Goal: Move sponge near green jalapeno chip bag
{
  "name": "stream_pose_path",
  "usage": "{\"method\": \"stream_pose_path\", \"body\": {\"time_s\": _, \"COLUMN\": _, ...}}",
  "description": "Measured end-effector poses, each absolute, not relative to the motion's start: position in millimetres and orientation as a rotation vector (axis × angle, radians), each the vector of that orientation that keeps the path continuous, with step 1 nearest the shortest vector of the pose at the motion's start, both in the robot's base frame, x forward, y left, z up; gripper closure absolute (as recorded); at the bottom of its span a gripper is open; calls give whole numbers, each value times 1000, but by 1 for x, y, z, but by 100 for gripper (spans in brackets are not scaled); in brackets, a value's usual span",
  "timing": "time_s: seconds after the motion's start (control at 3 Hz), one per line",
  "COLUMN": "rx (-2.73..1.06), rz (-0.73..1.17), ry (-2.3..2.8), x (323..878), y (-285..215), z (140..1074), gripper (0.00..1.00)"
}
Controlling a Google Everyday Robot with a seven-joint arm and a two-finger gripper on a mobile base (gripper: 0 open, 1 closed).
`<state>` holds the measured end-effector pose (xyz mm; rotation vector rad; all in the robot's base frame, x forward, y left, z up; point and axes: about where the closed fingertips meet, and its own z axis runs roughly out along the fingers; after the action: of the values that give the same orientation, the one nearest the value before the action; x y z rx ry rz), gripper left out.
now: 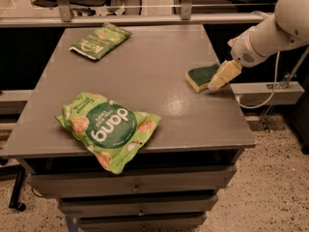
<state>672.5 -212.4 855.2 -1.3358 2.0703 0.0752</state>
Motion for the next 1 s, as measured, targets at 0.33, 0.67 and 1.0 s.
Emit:
{"method": "stream_pose_path", "body": {"time_s": 0.33, "rx": -1303, "rz": 99, "ry": 2104, "x": 681, "y": -215, "z": 841, "gripper": 17}}
{"method": "stream_pose_path", "body": {"time_s": 0.67, "rx": -1272, "rz": 124, "ry": 2128, "x": 684, "y": -217, "z": 837, "gripper": 41}}
{"method": "stream_pose_path", "body": {"time_s": 1.0, "rx": -1254, "rz": 145, "ry": 2127, "x": 684, "y": -215, "z": 843, "gripper": 64}}
